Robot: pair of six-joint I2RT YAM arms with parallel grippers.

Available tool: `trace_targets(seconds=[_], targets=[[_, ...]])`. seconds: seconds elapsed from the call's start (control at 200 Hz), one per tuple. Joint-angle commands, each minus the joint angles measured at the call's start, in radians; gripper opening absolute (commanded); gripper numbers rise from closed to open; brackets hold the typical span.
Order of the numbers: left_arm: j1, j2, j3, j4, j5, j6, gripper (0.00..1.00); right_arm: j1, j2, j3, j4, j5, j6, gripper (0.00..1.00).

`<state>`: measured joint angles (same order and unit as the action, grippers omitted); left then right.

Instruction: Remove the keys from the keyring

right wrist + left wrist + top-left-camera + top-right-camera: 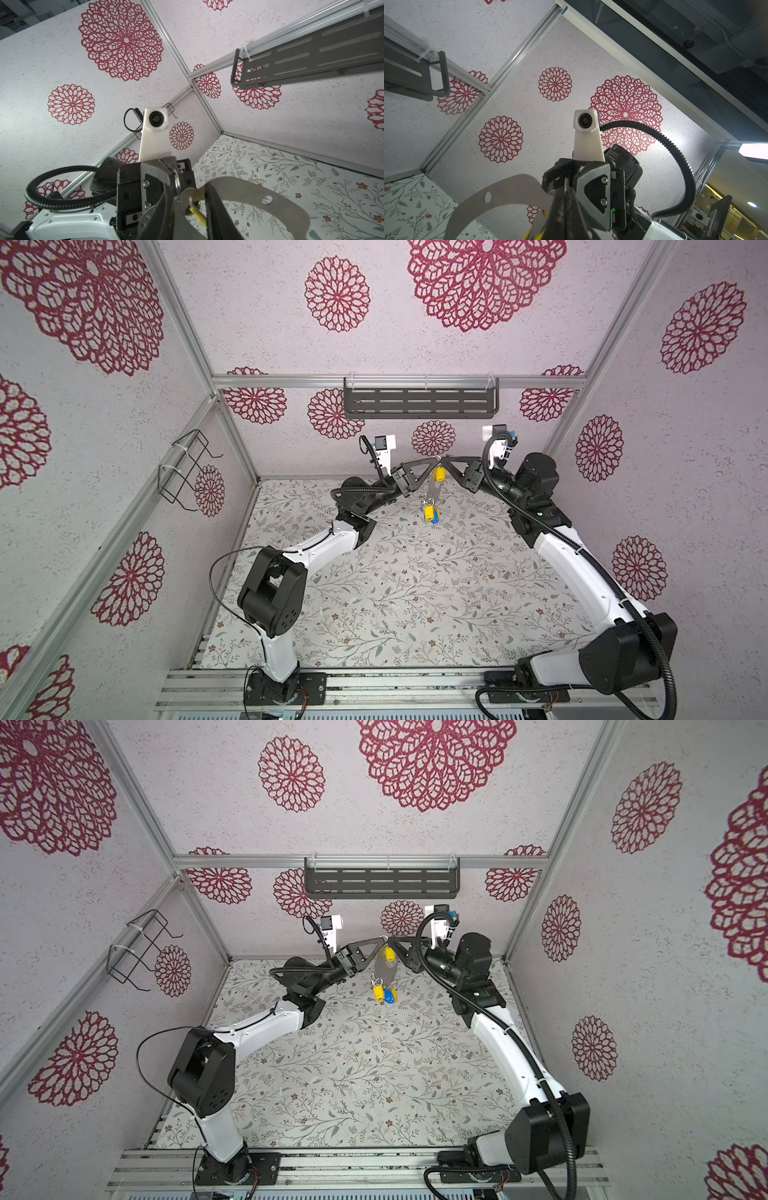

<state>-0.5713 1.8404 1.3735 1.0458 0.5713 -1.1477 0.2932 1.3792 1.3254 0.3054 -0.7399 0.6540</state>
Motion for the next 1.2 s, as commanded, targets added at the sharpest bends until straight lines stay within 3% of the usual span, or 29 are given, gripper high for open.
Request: trace_targets(seconds=[0.0, 0.17, 0.375, 0.585, 0.681, 0.826, 1.121, 1.191], targets=[[-0.005, 0.004, 0.015, 0.020, 0.001, 0.015, 0.00, 0.016, -0.021, 0.020, 0.077, -0.024, 0.018, 0.26], [-0.005, 0.008, 0.019, 0.023, 0.002, 0.014, 0.00, 0.033, -0.007, 0.026, 0.077, -0.026, 0.018, 0.22], [-0.006, 0.006, 0.018, 0.027, -0.005, 0.017, 0.00, 0.059, 0.008, 0.022, 0.087, -0.024, 0.022, 0.10], [-0.005, 0.008, 0.013, 0.050, -0.017, 0.018, 0.00, 0.075, 0.013, 0.009, 0.115, -0.026, 0.047, 0.10], [-0.006, 0.008, 0.007, 0.068, -0.017, 0.016, 0.00, 0.076, 0.021, 0.004, 0.136, -0.028, 0.077, 0.21], [-0.004, 0.001, 0.003, 0.068, -0.012, 0.020, 0.00, 0.073, 0.038, 0.018, 0.132, -0.029, 0.097, 0.22], [-0.004, -0.009, -0.005, 0.062, -0.012, 0.037, 0.00, 0.073, 0.054, 0.031, 0.141, -0.057, 0.139, 0.00], [-0.004, -0.005, -0.001, 0.054, -0.010, 0.045, 0.00, 0.075, 0.057, 0.027, 0.149, -0.064, 0.151, 0.00]])
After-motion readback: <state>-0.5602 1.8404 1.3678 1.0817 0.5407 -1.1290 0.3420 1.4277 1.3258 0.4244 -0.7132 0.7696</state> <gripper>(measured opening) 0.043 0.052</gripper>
